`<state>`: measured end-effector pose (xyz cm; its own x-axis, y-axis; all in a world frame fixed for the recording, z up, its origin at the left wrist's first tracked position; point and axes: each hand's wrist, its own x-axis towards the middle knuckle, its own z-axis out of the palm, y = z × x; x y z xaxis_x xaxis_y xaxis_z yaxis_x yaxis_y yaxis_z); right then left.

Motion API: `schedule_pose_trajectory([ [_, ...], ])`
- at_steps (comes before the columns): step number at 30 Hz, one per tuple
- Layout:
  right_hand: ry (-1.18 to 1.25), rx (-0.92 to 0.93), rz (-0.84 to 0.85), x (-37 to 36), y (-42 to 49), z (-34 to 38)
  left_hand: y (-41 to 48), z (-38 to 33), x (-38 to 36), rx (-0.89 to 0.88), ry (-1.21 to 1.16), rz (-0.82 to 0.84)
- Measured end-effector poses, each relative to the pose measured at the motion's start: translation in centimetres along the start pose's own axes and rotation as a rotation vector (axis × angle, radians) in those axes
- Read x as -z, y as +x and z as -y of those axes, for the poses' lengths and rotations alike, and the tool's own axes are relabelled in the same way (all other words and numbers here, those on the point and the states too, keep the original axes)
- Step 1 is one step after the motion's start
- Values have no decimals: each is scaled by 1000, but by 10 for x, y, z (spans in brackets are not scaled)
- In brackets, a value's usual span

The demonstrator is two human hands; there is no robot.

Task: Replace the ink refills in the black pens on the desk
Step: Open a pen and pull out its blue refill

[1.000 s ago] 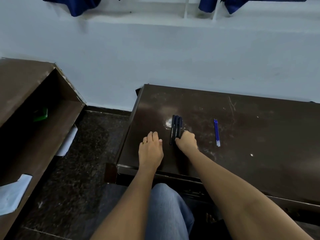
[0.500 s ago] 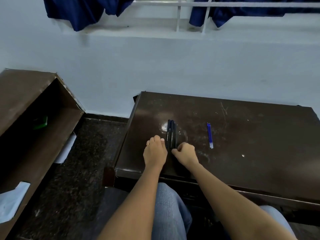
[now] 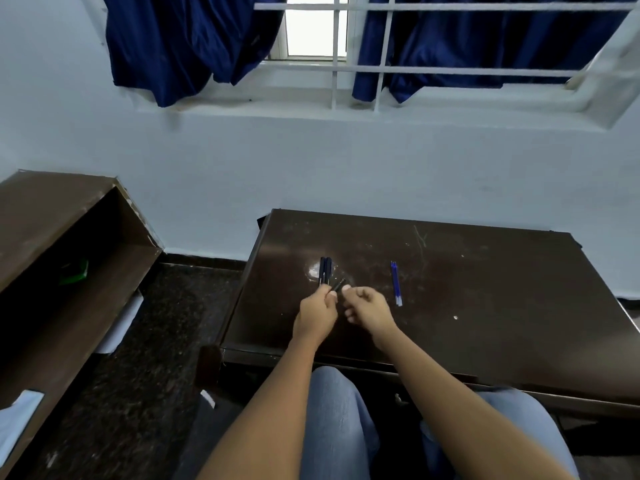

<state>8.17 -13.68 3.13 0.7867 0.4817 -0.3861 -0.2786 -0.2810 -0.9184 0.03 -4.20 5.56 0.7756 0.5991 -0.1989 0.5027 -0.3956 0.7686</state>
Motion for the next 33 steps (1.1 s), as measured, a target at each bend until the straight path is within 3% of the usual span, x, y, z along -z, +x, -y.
schedule_pose_trajectory([
  [2, 22, 11, -26, 7, 1, 6, -11, 0, -2, -78, 139, 50],
  [9, -84, -10, 56, 19, -3, 15, -26, 2, -9, -206, 307, -54],
  [23, -51, -60, -58, 29, 28, 29, -8, -19, -13, -179, 261, -78],
  [27, 129, -117, -224, 34, 46, 31, 6, -13, -7, -77, 257, -104],
  [33, -175, -117, -235, 40, 57, 13, 27, -2, -7, 153, -116, -167],
])
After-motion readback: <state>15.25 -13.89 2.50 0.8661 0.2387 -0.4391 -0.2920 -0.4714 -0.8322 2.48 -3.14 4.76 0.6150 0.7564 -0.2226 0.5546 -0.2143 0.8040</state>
